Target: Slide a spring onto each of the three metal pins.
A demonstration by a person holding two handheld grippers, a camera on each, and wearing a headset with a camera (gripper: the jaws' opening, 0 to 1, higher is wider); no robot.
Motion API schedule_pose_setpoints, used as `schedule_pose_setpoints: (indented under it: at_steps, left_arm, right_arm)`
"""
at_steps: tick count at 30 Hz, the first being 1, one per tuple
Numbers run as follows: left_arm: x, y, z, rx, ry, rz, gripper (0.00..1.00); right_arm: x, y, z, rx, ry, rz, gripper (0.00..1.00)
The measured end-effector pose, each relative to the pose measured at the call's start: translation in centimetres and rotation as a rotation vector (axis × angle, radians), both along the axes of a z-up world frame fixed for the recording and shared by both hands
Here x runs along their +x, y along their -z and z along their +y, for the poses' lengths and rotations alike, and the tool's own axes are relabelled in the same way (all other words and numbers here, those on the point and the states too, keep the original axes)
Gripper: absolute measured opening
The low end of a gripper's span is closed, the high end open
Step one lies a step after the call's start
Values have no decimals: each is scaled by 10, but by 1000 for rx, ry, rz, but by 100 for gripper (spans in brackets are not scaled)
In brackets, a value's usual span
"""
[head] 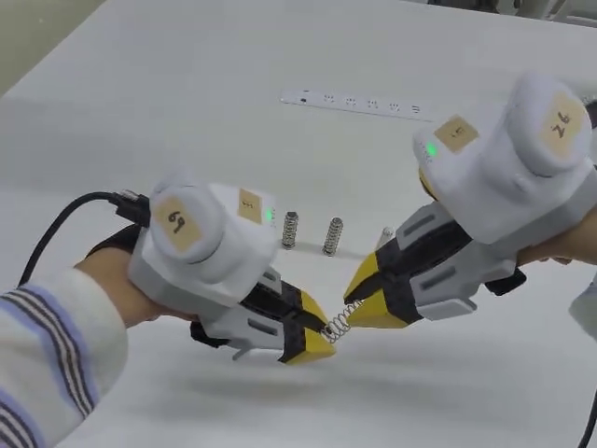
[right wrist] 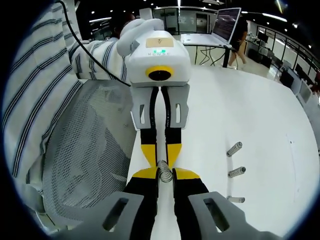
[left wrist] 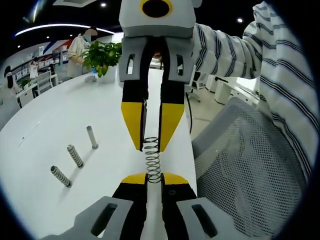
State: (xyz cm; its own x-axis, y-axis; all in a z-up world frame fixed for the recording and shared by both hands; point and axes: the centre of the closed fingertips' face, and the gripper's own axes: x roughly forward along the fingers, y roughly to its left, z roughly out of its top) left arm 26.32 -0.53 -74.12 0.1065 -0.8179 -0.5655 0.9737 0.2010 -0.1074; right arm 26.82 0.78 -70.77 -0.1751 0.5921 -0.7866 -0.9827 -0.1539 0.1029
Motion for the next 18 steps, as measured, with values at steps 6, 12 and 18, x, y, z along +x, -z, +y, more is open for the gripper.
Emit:
schedule_pose_setpoints:
  at_steps: [6, 12, 18]
  left_arm:
    - [1, 0, -3, -11, -9, 1, 2]
    - [3, -1, -5, -23, -21, -10, 2]
    - [-2, -1, -9, -40, -13, -9, 2]
  right_arm:
    - [-2, -2, 0, -36, -29, -12, 7]
    - [-2, -3, 2, -68, -58, -34, 7]
    - [-7, -4, 2, -100, -93, -31, 7]
